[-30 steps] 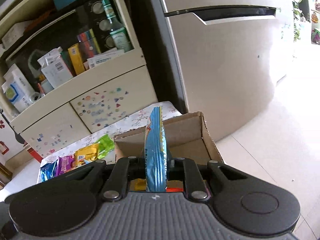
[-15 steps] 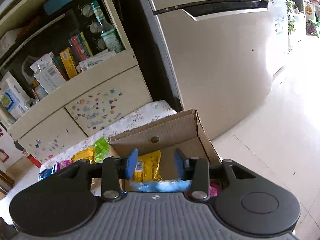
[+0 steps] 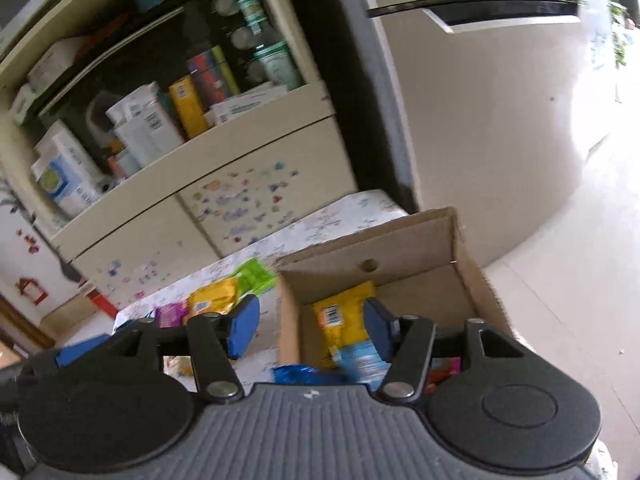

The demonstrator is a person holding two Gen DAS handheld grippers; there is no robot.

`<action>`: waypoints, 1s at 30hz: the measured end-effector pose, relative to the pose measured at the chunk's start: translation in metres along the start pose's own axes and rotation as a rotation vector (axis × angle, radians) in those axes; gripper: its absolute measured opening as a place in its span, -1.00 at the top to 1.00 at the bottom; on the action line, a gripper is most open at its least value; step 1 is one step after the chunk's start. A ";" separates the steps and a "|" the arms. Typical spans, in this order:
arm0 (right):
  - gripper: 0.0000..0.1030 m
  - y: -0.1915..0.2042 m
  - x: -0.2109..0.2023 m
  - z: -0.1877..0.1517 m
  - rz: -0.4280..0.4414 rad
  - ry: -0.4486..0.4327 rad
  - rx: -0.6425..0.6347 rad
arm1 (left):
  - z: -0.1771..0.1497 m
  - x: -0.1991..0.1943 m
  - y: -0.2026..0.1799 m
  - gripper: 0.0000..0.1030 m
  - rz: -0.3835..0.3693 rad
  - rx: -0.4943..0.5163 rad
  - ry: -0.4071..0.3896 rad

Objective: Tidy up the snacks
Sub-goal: 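Open right tool dropping light-blue bag while left tool releases Ameria bag into box, then move left tool to croissant bag while right tool moves to silver foil pack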

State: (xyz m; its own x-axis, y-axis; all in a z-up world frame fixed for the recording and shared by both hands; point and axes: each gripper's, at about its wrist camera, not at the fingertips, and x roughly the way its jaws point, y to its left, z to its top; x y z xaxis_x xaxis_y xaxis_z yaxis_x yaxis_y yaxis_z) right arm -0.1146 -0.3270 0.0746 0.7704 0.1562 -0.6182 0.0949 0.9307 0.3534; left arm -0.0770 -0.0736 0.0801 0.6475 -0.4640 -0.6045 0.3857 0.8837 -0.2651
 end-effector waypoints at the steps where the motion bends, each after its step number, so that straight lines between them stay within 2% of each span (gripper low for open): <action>1: -0.28 0.004 0.001 -0.001 0.008 0.004 -0.010 | 0.000 -0.002 0.007 -0.92 0.019 -0.012 0.001; 8: -0.37 0.038 0.009 -0.014 0.085 0.059 -0.108 | 0.003 -0.014 0.048 -0.93 0.130 -0.081 0.011; 16: -0.43 0.075 0.024 -0.045 0.175 0.165 -0.239 | 0.008 -0.019 0.097 -0.94 0.248 -0.121 -0.005; 19: -0.45 0.087 0.032 -0.058 0.206 0.212 -0.292 | 0.006 -0.013 0.105 -0.93 0.234 -0.125 -0.003; 25: -0.53 0.098 0.045 -0.081 0.221 0.291 -0.344 | 0.000 0.008 0.089 -0.93 0.170 0.064 0.031; 30: -0.60 0.100 0.055 -0.093 0.197 0.329 -0.365 | -0.005 0.029 0.080 -0.93 0.150 0.147 0.074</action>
State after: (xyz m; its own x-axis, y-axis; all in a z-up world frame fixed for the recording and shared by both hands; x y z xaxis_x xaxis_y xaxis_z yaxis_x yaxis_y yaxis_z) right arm -0.1217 -0.1946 0.0103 0.5069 0.3811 -0.7732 -0.3026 0.9186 0.2543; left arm -0.0309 -0.0162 0.0379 0.6574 -0.3172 -0.6836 0.3835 0.9217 -0.0589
